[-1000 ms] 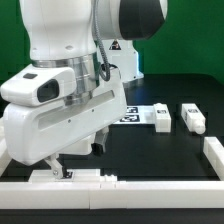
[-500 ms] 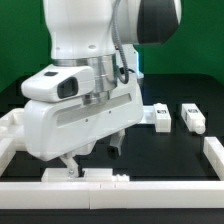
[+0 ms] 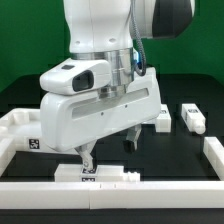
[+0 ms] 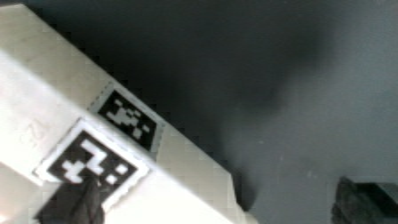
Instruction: Assemble desk
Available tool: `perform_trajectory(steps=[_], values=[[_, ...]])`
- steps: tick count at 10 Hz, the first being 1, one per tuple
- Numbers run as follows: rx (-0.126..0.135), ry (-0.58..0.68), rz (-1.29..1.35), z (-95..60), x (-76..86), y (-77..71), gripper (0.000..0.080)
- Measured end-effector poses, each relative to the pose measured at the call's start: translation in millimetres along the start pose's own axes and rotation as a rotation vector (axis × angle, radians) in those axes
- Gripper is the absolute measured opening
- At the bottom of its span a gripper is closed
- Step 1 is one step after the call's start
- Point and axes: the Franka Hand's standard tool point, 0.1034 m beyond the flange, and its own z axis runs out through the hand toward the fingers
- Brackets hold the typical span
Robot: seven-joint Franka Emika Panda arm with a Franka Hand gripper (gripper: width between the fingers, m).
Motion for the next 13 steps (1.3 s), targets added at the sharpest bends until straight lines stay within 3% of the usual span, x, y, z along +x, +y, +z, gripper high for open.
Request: perform_trajectory(steps=[6, 11, 13], values=[[-0.008, 0.004, -0.025, 1.0, 0.1, 2.0, 0.0649], [-0.011, 0.001, -0.134, 3.4, -11.4, 26.6, 0.0649], [-0.012, 0.000, -0.143, 3.4, -12.3, 27.5, 0.0649]])
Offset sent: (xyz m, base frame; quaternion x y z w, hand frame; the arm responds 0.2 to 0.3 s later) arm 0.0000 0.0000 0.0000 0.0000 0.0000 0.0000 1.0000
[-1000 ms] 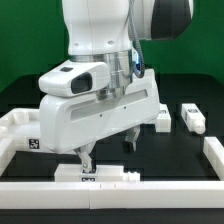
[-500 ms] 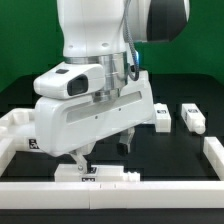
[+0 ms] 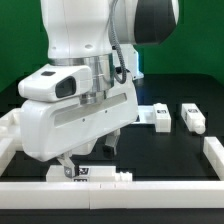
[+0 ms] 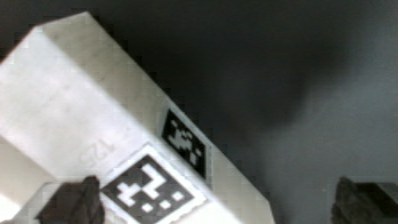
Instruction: Assemble desk
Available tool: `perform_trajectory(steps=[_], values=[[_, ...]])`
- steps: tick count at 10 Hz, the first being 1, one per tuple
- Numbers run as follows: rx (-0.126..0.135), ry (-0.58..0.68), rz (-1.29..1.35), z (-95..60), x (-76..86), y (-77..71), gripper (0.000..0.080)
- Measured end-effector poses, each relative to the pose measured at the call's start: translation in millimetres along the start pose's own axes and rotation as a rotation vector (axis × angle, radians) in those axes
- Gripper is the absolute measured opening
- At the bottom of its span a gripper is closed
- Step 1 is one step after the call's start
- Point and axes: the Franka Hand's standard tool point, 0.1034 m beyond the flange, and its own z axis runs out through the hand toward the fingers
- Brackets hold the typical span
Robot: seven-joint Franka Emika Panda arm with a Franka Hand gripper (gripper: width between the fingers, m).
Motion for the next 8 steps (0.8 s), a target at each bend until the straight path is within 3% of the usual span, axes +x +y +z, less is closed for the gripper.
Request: perform_trajectory(steps=[3, 5, 8], values=[[-0.014, 0.006, 0.015, 0.8, 0.3, 0.2, 0.0649], [-0.057, 0.030, 0.037, 2.1, 0.9, -1.7, 0.0649], [-0.102, 0.066, 0.098, 3.3, 7.1, -25.7, 0.0649]])
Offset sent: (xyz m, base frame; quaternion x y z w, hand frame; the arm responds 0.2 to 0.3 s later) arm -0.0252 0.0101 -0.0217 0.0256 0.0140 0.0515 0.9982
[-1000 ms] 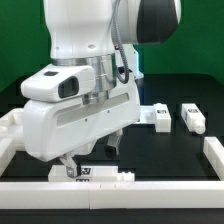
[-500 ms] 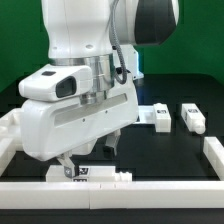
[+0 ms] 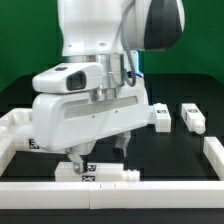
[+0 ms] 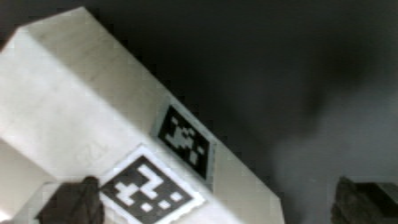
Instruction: Assemble desk
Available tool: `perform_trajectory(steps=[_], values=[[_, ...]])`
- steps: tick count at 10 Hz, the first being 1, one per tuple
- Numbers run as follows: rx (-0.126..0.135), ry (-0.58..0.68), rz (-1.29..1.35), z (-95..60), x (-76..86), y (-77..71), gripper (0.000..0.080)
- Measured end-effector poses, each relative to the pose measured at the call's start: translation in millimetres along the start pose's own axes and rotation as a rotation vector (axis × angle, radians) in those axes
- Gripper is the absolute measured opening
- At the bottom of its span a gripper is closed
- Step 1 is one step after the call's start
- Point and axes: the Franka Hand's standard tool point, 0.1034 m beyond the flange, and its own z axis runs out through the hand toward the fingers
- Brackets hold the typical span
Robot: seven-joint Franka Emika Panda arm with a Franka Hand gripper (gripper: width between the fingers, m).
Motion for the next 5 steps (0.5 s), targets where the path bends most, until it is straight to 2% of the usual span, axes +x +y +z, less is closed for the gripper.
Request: perform_trajectory(steps=[1, 3, 5], values=[[-0.003, 0.006, 0.030, -1.4, 1.6, -10.7, 0.0649], [0.009, 0.007, 0.087, -3.1, 11.3, -34.6, 0.0649], [0.012, 0.009, 0.133, -6.5, 17.1, -38.1, 0.0649]])
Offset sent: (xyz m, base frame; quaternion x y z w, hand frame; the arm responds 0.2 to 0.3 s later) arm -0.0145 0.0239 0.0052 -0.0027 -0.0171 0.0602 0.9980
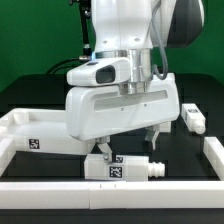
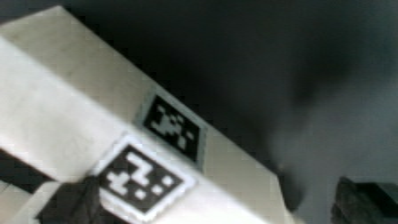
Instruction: Assemble desk
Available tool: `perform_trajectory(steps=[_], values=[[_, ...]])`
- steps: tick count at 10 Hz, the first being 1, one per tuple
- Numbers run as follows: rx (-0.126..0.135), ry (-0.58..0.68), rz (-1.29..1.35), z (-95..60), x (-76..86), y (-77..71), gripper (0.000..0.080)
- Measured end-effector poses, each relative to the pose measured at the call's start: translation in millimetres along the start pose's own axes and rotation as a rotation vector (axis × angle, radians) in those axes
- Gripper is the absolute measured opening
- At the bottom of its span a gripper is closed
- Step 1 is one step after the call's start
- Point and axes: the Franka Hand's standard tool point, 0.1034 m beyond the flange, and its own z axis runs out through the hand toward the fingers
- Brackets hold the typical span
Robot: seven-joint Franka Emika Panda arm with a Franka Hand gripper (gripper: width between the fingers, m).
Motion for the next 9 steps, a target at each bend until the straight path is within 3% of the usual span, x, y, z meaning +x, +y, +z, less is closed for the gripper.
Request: perform_trajectory(steps=[2, 4, 9], values=[[-0.004, -0.003, -0.031, 0.4, -0.2, 2.7, 0.0649], [-0.029, 0.006, -0.165, -3.3, 8.9, 5.7, 0.0649], [-0.018, -0.017, -0.269, -2.4, 7.6, 5.0, 0.0649]])
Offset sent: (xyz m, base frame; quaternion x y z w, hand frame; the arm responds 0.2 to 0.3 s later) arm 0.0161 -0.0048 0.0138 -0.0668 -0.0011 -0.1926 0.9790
